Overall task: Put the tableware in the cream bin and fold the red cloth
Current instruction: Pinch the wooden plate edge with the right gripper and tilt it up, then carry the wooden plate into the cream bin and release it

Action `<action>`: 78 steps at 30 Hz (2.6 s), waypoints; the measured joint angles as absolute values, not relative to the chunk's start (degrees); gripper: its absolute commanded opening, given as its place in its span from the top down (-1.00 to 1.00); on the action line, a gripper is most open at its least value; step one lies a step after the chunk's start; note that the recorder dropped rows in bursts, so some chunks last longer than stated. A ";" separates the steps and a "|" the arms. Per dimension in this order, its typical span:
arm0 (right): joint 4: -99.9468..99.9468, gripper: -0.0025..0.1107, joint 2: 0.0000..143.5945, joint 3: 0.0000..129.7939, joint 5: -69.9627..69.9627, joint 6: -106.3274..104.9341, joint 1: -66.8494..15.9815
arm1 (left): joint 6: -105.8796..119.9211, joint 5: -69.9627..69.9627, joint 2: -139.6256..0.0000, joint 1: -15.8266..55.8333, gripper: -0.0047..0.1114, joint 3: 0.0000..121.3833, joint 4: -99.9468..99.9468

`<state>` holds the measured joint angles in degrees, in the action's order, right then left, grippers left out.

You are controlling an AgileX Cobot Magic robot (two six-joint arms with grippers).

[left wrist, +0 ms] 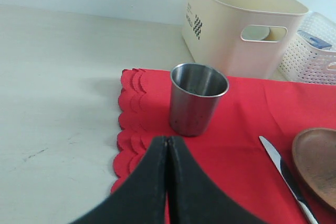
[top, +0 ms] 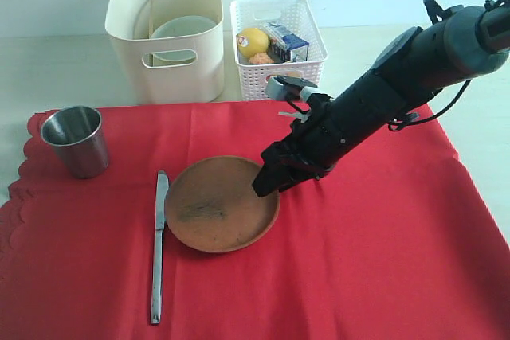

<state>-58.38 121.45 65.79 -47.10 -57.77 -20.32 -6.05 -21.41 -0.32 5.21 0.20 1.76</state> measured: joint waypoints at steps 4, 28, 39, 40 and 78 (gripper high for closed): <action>-58.10 0.66 122.65 67.06 -46.93 -57.11 -20.32 | -6.05 -21.41 -0.32 5.21 0.92 0.20 1.76; -55.79 0.96 116.99 67.81 -41.93 -57.66 -20.55 | -6.05 -21.41 -0.32 5.21 0.92 0.20 1.76; -56.80 0.96 111.87 70.56 -47.01 -56.56 -20.59 | -6.05 -21.41 -0.32 5.21 0.92 0.20 1.76; -56.80 0.96 111.31 71.52 -48.49 -55.81 -20.59 | -6.05 -21.41 -0.32 5.21 0.92 0.20 1.76; -32.91 0.96 124.30 105.78 -7.93 -33.36 -29.97 | -6.05 -21.41 -0.32 5.21 0.92 0.20 1.76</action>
<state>-32.91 124.30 105.78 -7.93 -33.36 -29.97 -6.05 -21.41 -0.32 5.21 0.20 1.76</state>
